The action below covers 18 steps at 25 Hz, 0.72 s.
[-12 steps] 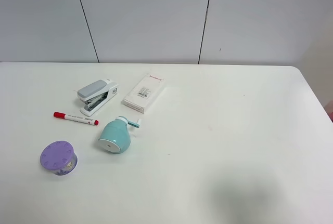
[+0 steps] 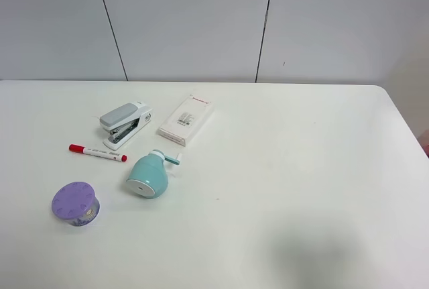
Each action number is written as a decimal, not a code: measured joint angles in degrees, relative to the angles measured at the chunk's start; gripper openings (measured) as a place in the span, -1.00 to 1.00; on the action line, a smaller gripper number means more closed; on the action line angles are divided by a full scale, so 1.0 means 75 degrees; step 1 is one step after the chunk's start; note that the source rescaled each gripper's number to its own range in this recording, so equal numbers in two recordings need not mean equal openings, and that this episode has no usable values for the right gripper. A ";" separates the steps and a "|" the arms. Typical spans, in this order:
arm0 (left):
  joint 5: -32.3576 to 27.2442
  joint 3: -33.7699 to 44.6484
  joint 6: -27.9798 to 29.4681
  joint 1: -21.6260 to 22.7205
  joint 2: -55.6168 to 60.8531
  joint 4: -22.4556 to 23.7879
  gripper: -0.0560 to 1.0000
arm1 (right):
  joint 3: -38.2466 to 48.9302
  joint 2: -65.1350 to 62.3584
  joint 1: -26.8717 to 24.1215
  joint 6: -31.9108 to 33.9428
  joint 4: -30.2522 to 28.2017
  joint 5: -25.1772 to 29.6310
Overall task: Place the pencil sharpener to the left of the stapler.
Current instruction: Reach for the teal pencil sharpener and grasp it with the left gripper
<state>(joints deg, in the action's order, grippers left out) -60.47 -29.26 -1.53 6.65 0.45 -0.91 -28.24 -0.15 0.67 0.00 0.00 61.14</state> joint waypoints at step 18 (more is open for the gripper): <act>-0.0275 -0.0381 0.0000 0.0000 -0.1135 -0.0199 1.00 | 0.0000 0.0000 0.0000 0.0000 0.0000 0.0000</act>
<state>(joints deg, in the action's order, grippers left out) -62.53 -32.12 -1.53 6.65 -8.07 -2.40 -28.24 -0.15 0.67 0.00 0.00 61.14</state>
